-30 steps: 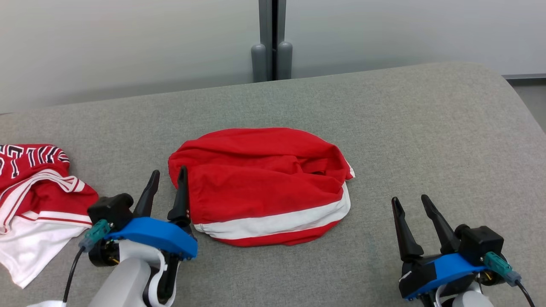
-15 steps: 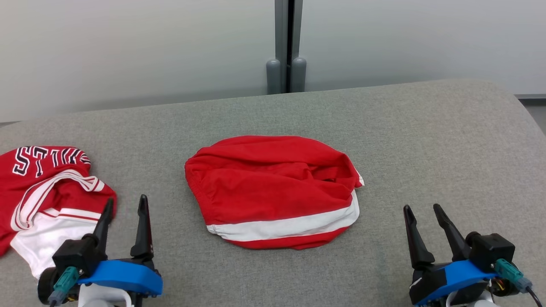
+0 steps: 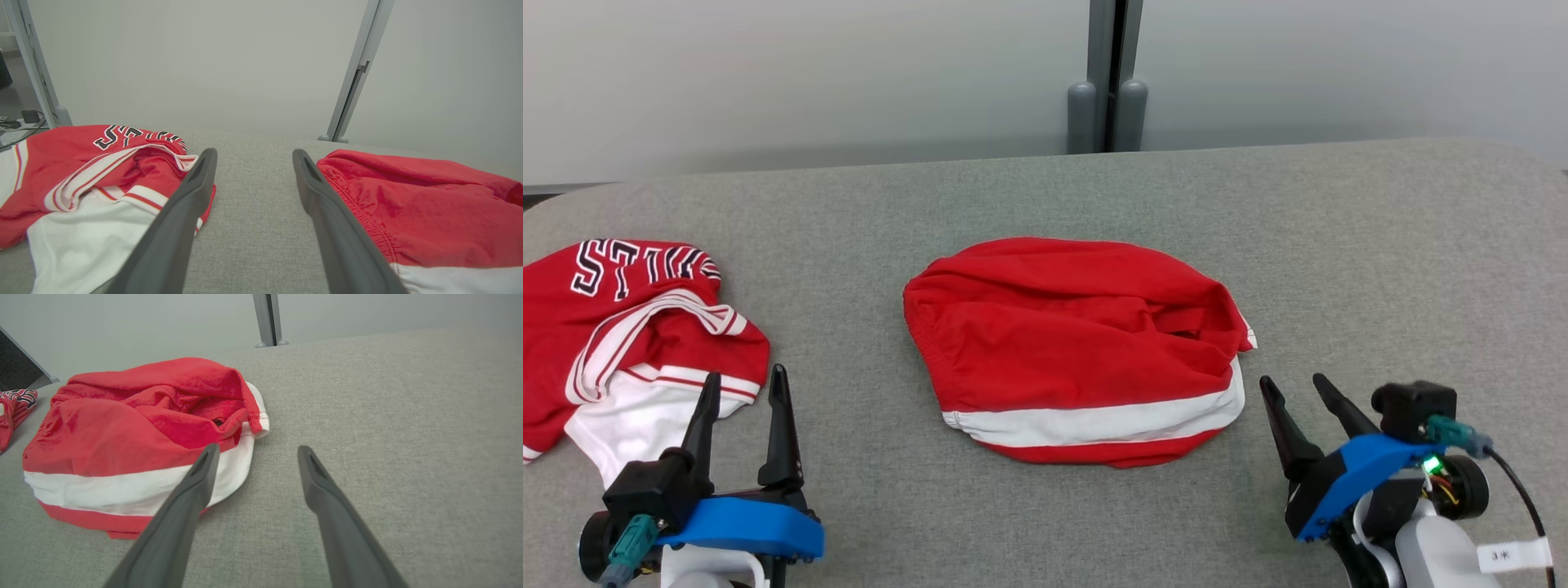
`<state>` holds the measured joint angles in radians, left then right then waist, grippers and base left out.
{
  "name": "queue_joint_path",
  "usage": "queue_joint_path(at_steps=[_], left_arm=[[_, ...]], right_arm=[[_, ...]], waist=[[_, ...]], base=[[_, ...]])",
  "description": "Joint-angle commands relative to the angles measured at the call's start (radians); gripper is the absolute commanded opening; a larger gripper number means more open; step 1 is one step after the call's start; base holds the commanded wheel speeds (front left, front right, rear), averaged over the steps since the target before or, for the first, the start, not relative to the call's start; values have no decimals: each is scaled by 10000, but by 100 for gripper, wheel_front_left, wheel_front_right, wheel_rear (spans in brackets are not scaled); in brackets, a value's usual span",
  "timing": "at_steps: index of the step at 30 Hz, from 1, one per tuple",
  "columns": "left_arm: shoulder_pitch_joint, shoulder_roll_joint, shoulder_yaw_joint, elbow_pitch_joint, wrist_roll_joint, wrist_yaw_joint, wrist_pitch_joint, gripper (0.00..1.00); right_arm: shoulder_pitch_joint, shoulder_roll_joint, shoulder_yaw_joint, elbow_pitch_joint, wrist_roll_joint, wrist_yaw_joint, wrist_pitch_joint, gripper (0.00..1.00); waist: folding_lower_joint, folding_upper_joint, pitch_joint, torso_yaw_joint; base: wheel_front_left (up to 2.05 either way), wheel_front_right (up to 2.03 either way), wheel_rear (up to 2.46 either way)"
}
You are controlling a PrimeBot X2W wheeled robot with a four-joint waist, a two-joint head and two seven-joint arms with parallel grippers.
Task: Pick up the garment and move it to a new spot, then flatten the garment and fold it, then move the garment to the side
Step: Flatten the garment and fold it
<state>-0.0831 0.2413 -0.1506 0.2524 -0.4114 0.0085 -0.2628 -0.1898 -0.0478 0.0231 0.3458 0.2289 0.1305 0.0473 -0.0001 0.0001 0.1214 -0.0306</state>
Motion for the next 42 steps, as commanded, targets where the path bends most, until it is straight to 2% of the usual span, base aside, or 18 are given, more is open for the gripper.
queue_joint_path(at_steps=[1,7,13,14,15,16,19,22,26,31,32,33,37,42], left_arm=[[-122,-28,33,-22,59,-55,-28,100],[-433,-214,44,118,298,-293,-28,100],[-673,-368,78,239,466,-454,-28,100],[-690,-383,101,253,491,-479,-28,100],[-691,-400,122,268,515,-496,-29,100],[-679,-414,141,288,536,-518,-28,100],[-572,-440,226,334,585,-544,-28,100],[-437,-469,325,345,596,-556,-28,100],[-208,-505,526,277,615,-567,-29,100],[66,-506,752,196,653,-542,-30,100],[122,-513,798,193,656,-533,-28,100],[163,-521,827,187,666,-536,-28,100],[209,-567,853,200,704,-567,-30,100],[267,-658,813,255,745,-595,-28,100]], right_arm=[[-274,-47,-41,132,104,5,127,100],[-1610,-38,-288,1650,17,5,1209,100],[-2647,-44,69,3141,-64,5,1429,100],[-2774,-44,142,3418,-20,5,1478,73],[-2896,-46,203,3685,-11,5,1537,16],[-2964,-41,254,3915,33,5,1565,0],[-3053,-40,120,4086,179,3,1111,0],[-2734,-54,-114,3682,252,3,450,0],[-1783,-49,-477,2590,227,5,-210,0],[-295,-47,-987,805,373,5,-337,0],[-26,-46,-1052,525,465,5,-338,36],[252,-38,-1074,301,546,5,-216,100],[922,-43,-1117,-468,489,5,-117,100],[1372,-40,-1484,-1386,-426,5,-578,100]], waist=[[1,-1,103,92],[1,-1,498,414],[1,-1,776,605],[1,-1,793,607],[1,-1,805,604],[1,-1,808,600],[1,-1,725,542],[1,-1,577,360],[1,-1,302,53],[1,-1,36,-312],[1,-1,-8,-374],[1,-1,-40,-415],[1,-1,-163,-524],[1,-1,-290,-533]], base=[[0,0,0],[0,0,0],[0,0,0],[0,0,0],[0,0,0],[0,0,0],[0,0,0],[0,0,0],[0,0,0],[0,0,0],[0,0,0],[0,0,0],[0,0,0],[0,0,0]])
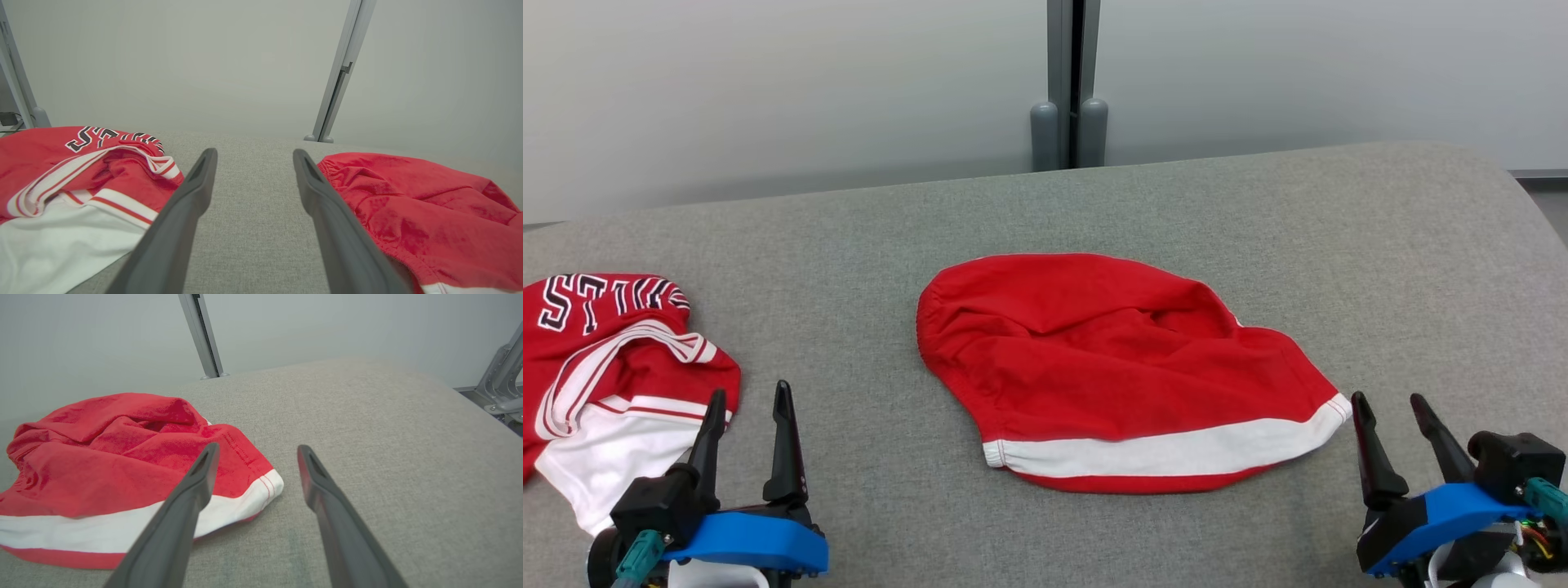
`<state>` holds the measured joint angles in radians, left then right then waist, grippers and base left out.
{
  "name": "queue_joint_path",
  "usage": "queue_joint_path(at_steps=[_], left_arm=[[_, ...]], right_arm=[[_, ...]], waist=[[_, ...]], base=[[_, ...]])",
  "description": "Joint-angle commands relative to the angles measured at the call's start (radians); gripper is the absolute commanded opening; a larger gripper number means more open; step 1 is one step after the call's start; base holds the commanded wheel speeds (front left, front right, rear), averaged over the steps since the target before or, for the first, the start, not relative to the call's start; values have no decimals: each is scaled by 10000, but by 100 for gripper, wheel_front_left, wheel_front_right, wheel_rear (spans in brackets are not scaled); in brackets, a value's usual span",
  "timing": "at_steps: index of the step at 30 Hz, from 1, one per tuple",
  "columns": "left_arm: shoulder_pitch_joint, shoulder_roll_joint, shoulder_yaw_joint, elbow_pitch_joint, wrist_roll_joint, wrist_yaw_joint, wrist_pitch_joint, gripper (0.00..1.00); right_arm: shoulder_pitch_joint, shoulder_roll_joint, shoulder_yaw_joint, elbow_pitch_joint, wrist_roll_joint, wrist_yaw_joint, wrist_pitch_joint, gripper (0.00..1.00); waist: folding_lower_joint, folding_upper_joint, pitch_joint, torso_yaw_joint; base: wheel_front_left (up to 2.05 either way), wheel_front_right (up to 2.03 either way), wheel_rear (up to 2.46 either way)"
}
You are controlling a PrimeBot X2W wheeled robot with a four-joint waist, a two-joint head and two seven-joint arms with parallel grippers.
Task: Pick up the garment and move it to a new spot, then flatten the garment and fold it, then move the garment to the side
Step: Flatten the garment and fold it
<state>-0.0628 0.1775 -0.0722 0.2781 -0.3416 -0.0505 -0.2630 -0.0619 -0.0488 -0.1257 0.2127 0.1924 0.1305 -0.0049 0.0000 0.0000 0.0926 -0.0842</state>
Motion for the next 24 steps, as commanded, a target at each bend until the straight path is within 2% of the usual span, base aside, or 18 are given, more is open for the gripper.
queue_joint_path(at_steps=[1,5,9,24], left_arm=[[70,-43,24,0,53,-15,-26,100],[160,-130,32,24,85,-38,-26,100],[272,-237,5,78,123,-112,-28,100],[810,-438,148,192,325,-225,-28,100]], right_arm=[[133,-30,-33,-250,-297,5,-201,100],[381,-30,-7,-854,-1181,5,-788,100],[521,-32,-48,-941,-1495,5,-1152,100],[479,-32,189,-750,-1119,5,-793,100]], waist=[[0,0,-28,11],[0,0,-166,38],[0,0,-368,141],[0,0,-836,481]], base=[[0,0,0],[0,0,0],[0,0,0],[0,0,0]])
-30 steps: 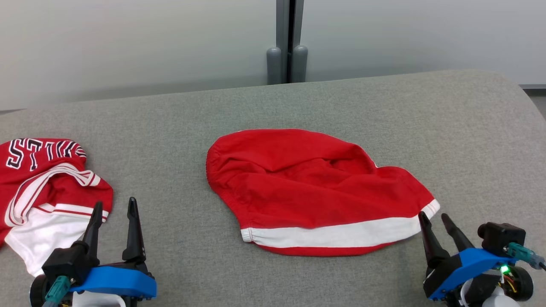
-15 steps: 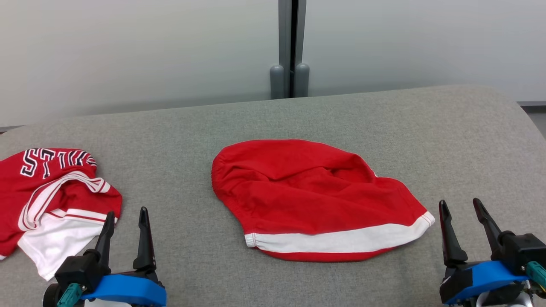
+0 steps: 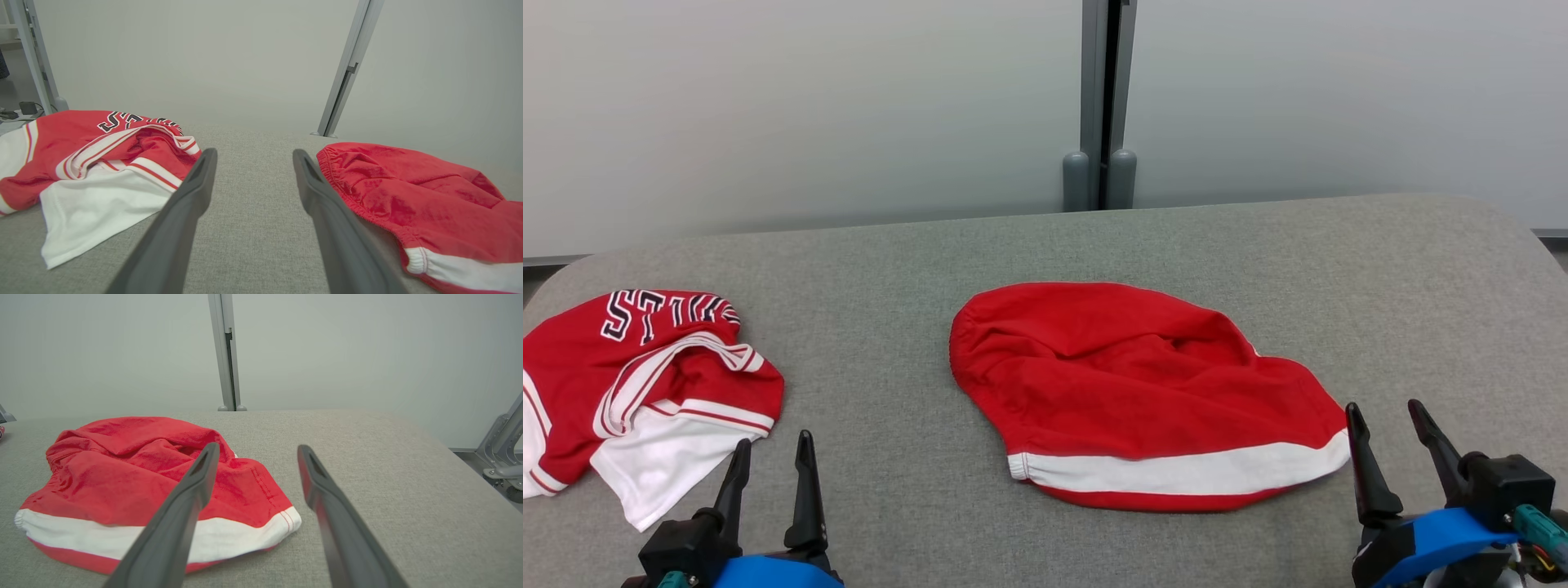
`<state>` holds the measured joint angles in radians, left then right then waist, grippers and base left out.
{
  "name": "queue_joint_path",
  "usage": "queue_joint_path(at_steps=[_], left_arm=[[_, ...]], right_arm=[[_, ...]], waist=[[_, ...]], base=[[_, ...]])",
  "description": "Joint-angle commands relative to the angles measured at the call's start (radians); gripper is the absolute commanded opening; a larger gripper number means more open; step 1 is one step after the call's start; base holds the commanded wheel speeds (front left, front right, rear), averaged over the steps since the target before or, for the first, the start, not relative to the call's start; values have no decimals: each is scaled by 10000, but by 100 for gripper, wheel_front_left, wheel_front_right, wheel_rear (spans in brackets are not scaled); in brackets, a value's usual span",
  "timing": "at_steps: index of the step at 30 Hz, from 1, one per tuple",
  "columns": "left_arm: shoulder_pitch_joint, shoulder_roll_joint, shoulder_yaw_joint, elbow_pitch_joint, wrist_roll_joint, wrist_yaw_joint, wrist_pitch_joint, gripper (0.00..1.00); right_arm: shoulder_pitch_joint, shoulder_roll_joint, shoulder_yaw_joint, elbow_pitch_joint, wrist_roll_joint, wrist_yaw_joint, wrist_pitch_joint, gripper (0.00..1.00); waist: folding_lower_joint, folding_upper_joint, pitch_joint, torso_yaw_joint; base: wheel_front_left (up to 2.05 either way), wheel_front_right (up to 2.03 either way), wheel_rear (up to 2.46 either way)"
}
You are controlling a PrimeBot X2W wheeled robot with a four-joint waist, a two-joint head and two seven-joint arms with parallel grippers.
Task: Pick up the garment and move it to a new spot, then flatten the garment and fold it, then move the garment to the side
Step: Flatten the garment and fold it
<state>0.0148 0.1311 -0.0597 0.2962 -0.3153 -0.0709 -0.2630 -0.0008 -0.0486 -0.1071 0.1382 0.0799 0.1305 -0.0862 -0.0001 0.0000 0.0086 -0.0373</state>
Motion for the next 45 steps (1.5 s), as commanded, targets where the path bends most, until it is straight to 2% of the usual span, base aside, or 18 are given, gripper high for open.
queue_joint_path(at_steps=[1,13,19,20,29,33,41,42,43,44,45], left_arm=[[39,22,18,26,80,-32,-26,100],[-204,36,-271,57,252,-91,9,100],[-491,-52,-1257,101,179,-436,562,100],[-654,-100,-1890,240,69,-533,898,100],[-1491,-299,-3957,1585,-836,-612,1240,100],[-1987,-382,-4371,2348,-1291,-613,1165,100],[-2754,-422,-4610,3457,-1947,-616,1179,100],[-2837,-412,-4641,3527,-2008,-616,1133,62],[-2892,-379,-4664,3598,-2048,-616,1075,13],[-2930,-349,-4694,3677,-2077,-616,1013,0],[-2957,-327,-4721,3728,-2108,-616,940,0]], right_arm=[[-163,-34,16,13,26,5,41,100],[-335,-34,43,111,273,5,154,100],[-603,-37,68,106,451,5,319,100],[-756,-86,72,128,506,5,398,100],[-1119,-81,174,234,519,5,408,100],[-1160,-56,282,335,604,5,360,100],[-1239,-36,378,599,595,5,443,100],[-1298,-33,411,692,617,5,495,100],[-1362,-34,444,808,620,5,565,100],[-1437,-34,481,918,632,5,620,100],[-1498,-54,486,1058,606,5,733,100]], waist=[[1,0,6,30],[1,0,208,72],[1,0,377,-56],[1,0,454,-112],[1,0,885,-458],[1,0,1112,-635],[1,0,1379,-936],[1,0,1397,-954],[1,0,1419,-978],[1,0,1436,-999],[1,0,1450,-1014]], base=[[0,0,0],[0,0,0],[0,0,0],[0,0,0],[0,0,0],[0,0,0],[0,0,0],[0,0,0],[0,0,0],[0,0,0],[0,0,0]])
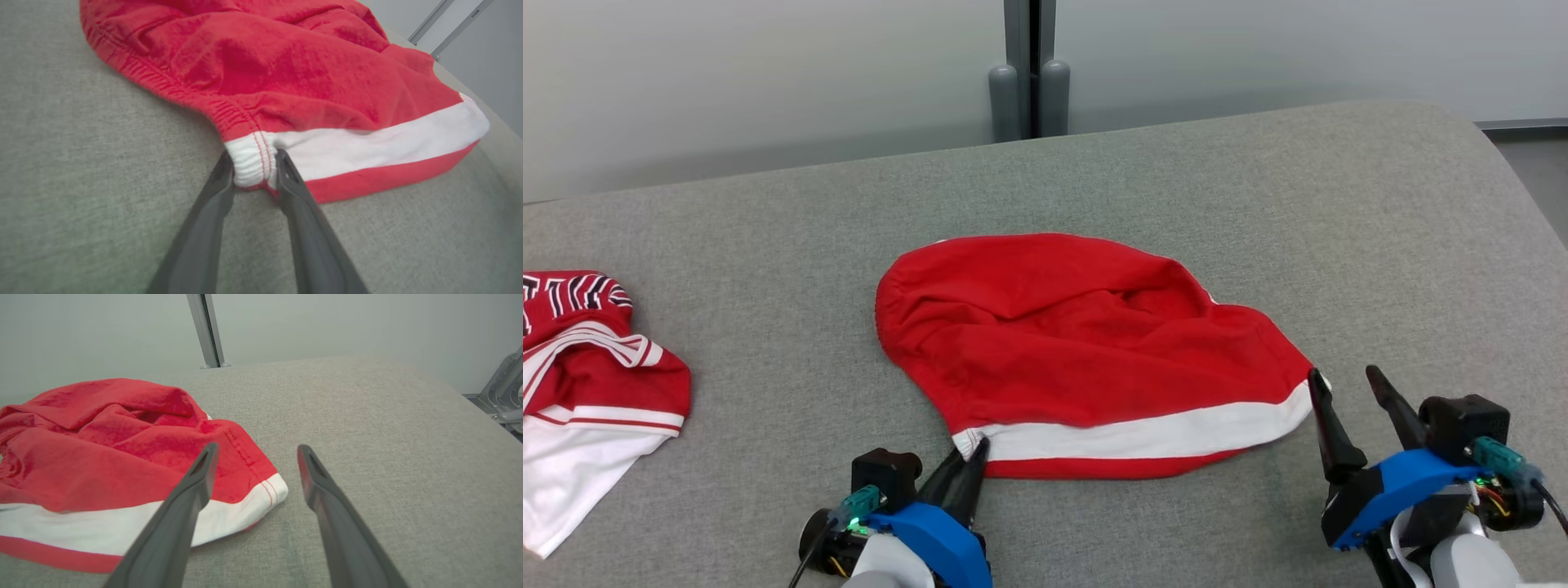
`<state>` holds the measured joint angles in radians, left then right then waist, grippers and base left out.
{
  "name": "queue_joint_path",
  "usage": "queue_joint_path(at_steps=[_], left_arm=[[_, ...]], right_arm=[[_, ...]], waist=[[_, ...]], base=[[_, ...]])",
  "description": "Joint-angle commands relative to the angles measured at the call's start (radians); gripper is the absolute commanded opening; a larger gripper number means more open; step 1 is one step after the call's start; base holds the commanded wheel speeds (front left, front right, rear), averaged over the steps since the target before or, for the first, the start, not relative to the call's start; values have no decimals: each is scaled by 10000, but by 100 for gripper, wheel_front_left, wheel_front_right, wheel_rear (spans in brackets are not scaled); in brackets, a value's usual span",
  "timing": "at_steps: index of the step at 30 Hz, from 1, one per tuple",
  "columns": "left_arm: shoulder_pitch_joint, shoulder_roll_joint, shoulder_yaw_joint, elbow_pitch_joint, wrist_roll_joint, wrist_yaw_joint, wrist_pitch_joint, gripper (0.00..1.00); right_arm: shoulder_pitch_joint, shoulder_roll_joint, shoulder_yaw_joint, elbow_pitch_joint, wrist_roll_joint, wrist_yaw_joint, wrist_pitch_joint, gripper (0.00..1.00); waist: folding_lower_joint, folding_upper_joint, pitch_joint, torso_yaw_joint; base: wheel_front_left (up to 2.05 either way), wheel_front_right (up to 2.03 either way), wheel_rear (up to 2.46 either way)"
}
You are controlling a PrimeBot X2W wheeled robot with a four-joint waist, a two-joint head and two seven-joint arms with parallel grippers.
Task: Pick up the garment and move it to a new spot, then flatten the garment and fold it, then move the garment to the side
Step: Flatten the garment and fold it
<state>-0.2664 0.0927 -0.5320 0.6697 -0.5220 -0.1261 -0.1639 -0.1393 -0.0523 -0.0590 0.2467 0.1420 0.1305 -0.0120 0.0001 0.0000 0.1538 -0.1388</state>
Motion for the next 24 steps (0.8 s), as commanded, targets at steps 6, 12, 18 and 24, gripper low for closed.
queue_joint_path(at_steps=[6,12,18,24], left_arm=[[-315,160,-199,230,-32,-38,-246,0],[-427,269,-370,240,-84,-34,-357,0],[-550,322,-512,156,-144,-34,-368,0],[-616,271,-444,-194,-312,-35,-584,0]], right_arm=[[-708,-218,-139,1231,141,5,1088,100],[-1475,-391,-13,2564,489,5,1432,100],[-1977,-311,285,3877,653,5,1844,0],[-1758,-256,315,3454,1233,5,1422,0]], waist=[[-1,0,82,62],[-1,0,268,164],[-1,0,391,302],[-1,0,226,380]], base=[[0,0,0],[0,0,0],[0,0,0],[0,0,0]])
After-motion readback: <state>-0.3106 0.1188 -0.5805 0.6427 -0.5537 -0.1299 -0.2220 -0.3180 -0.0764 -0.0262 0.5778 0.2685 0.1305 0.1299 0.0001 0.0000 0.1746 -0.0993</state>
